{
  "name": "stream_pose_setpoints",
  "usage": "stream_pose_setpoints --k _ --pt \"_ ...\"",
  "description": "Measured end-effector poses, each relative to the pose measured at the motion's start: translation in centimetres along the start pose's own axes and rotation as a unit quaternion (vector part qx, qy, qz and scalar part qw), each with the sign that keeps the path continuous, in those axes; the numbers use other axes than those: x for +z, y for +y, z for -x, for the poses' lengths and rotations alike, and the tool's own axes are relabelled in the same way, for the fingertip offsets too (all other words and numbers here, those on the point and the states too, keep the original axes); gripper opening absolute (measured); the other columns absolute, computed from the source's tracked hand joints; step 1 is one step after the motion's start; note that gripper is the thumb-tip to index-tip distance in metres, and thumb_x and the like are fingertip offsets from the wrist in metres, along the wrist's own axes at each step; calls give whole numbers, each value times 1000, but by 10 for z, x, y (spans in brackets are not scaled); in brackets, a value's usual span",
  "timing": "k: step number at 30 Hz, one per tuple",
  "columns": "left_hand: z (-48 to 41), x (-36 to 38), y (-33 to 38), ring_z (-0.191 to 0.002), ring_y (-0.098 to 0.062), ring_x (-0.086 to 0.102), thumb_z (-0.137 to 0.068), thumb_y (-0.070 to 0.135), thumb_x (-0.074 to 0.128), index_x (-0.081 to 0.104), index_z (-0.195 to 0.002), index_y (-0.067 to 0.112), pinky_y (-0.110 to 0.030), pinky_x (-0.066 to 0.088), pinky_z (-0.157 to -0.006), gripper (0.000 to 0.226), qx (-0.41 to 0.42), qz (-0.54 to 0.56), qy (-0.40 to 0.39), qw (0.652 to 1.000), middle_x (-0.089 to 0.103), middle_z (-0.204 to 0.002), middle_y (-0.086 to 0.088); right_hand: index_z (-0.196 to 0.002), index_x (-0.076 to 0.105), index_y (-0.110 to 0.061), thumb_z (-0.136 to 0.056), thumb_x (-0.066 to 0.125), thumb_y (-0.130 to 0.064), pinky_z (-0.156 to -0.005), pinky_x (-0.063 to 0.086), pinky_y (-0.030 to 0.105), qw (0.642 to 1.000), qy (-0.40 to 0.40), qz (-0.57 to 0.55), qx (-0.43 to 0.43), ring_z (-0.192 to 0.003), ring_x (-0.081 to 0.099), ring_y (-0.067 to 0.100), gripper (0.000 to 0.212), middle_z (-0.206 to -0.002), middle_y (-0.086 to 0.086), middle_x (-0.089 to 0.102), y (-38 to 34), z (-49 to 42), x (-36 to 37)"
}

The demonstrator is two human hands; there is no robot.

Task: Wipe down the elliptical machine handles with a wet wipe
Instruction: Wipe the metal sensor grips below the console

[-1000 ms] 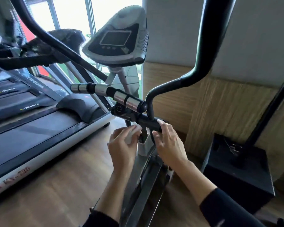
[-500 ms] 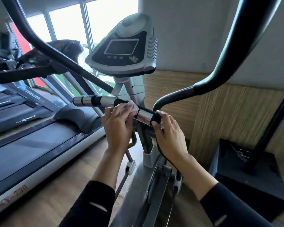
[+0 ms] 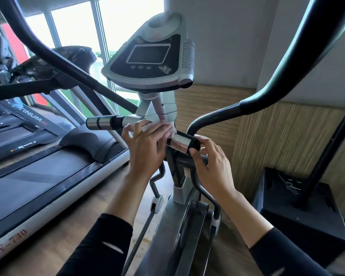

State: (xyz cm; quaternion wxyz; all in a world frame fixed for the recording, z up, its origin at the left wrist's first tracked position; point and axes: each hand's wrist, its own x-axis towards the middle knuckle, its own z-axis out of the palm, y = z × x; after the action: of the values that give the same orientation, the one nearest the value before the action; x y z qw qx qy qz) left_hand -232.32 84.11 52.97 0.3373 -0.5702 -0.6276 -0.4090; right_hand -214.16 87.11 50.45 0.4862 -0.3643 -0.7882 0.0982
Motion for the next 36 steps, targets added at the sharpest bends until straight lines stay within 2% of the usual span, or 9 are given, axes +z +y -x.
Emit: stream_pose_setpoints --k 5,9,15,18,22,26,30,33,36 --pt "-5 -1 -4 -118 -15 47 -96 38 52 68 -112 36 -36 15 -97 23 -61 -1 2 998 66 -116 21 -128 52 -20 -97 53 -28 -76 42 27 1000 -5 -6 -4 -104 57 17 33 -115 -4 65 0 -1 -2" --pt "4 0 6 -117 -15 48 -98 42 49 65 -117 39 -44 21 -99 25 -13 10 -4 1000 63 -120 23 -128 51 -18 -97 53 -27 -78 44 29 1000 -5 -10 -14 -105 58 19 33 -119 -2 63 -1 -1 -2" --pt "11 1 12 -114 -17 48 -95 39 54 69 -114 33 -45 24 -99 25 -83 27 38 995 65 -121 18 -131 50 -19 -98 52 -28 -78 41 26 1000 -5 6 -19 -105 57 18 35 -121 -1 61 0 0 -2" --pt "26 5 19 -112 -18 48 -92 36 59 72 -110 30 -40 24 -94 23 -87 44 76 992 66 -120 14 -131 51 -20 -98 52 -28 -78 42 26 1000 2 9 -23 -105 58 17 34 -124 -2 59 -1 -1 -2" --pt "20 8 12 -107 -22 46 -91 39 61 74 -105 28 -34 23 -86 22 -196 64 106 973 65 -113 3 -130 51 -21 -97 47 -32 -79 48 29 1000 7 7 -23 -104 60 18 36 -123 -3 60 -3 0 -2" --pt "25 12 23 -97 -18 43 -88 33 64 75 -104 25 -24 17 -77 21 -155 101 101 977 61 -98 -2 -130 52 -22 -96 48 -34 -81 54 41 1000 13 -6 -18 -103 62 20 36 -123 -4 60 -3 1 -1" --pt "18 14 13 -88 -26 53 -87 28 69 77 -101 16 -19 26 -77 20 -231 171 137 948 62 -90 -6 -129 53 -20 -96 52 -29 -80 54 43 1000 23 -5 -21 -101 62 21 33 -119 -2 62 -3 2 -2" --pt "23 11 26 -86 -24 55 -83 17 73 76 -101 9 -10 36 -79 20 -210 245 138 936 58 -88 2 -128 53 -19 -97 54 -25 -79 55 44 999 24 -2 -23 -101 62 21 32 -119 -2 62 -4 1 -2" --pt "27 10 28 -85 -24 61 -81 16 75 75 -103 7 -23 51 -78 23 -246 306 151 907 58 -90 6 -128 52 -20 -97 53 -26 -78 55 45 999 22 1 -24 -100 62 21 32 -119 -2 62 -3 1 1"
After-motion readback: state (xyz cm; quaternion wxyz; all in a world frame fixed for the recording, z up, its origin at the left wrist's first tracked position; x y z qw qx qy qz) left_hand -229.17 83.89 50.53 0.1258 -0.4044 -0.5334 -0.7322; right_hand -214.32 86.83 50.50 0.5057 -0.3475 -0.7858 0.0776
